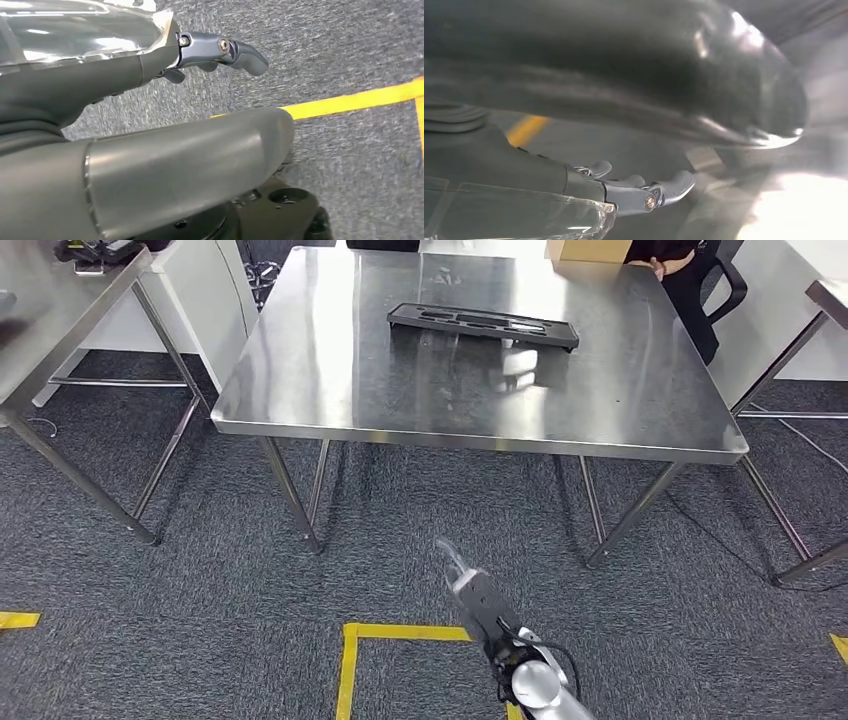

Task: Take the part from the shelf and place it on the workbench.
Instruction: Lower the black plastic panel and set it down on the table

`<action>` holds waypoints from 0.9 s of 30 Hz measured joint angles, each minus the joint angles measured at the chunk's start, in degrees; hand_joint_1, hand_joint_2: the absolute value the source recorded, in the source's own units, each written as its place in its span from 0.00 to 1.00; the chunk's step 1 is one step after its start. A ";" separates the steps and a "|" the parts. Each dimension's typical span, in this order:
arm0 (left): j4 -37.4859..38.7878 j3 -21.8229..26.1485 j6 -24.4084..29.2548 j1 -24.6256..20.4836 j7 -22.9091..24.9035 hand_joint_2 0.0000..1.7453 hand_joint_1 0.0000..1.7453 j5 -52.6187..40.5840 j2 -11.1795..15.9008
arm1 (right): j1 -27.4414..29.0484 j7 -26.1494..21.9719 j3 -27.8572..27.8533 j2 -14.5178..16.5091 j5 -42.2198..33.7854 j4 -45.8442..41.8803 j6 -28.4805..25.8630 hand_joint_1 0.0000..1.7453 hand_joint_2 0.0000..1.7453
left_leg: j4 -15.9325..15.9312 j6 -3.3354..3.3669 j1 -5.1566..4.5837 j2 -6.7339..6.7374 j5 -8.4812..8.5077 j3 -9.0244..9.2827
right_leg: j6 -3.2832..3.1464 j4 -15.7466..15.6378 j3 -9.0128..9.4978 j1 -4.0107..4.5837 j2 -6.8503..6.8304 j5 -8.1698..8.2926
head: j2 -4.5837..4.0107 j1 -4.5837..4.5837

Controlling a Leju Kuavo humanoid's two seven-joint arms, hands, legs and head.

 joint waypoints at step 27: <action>0.55 -4.39 0.55 -1.72 3.60 0.00 0.00 -4.10 1.85 | 12.52 37.73 -17.68 -0.60 -21.19 50.09 3.11 0.00 0.00 | -0.43 1.70 -0.27 1.65 -5.64 4.15 | 1.39 19.68 -14.45 -1.17 0.17 0.91 | 0.00 0.62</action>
